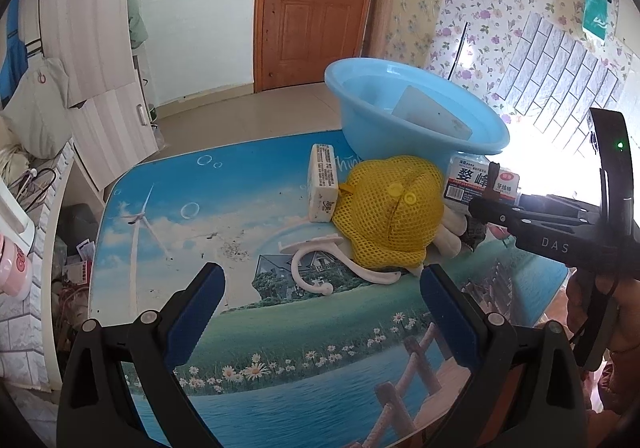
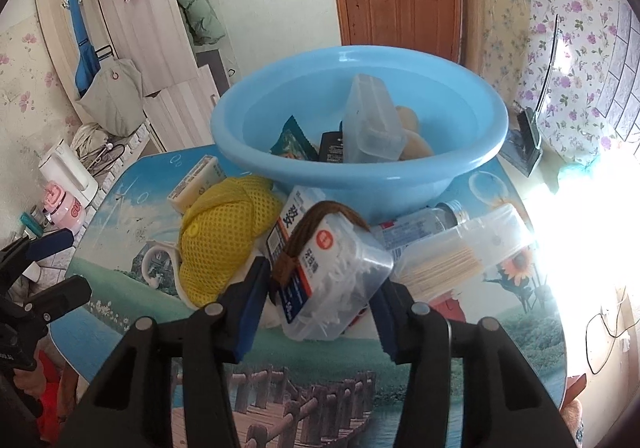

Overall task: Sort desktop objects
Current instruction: 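Lower the floss box into the basin and open the right tool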

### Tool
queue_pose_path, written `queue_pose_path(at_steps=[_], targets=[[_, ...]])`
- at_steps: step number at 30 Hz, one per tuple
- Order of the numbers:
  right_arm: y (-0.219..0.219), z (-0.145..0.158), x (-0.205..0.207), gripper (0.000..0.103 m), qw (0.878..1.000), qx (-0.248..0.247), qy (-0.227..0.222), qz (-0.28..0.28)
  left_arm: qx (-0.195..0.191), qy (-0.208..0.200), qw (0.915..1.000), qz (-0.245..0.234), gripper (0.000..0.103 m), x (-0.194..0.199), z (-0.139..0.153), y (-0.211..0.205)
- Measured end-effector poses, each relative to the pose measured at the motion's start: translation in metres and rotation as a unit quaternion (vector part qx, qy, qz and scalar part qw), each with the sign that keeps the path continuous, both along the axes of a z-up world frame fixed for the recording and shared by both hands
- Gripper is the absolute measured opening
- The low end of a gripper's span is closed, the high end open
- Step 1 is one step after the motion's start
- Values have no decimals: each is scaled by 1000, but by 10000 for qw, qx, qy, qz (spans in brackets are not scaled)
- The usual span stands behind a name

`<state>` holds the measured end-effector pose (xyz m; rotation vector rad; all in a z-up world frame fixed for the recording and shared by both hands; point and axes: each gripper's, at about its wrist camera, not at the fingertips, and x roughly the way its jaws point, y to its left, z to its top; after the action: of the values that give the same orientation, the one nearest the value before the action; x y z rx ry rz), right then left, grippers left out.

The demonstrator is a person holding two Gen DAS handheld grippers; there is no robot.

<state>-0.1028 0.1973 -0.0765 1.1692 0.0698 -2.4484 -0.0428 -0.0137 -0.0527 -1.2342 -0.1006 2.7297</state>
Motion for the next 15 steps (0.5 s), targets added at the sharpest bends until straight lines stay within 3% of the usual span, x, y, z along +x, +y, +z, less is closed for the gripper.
queue_pose_path(at_steps=[5,15], targets=[[2,-3,0,47,10000,-56,-29,2,-44,-25,10000,-22,98,-1,-2,2],[2,-2,3,37,9999,-47,39,127,-25,-91,10000,2,98,-4,-6,1]])
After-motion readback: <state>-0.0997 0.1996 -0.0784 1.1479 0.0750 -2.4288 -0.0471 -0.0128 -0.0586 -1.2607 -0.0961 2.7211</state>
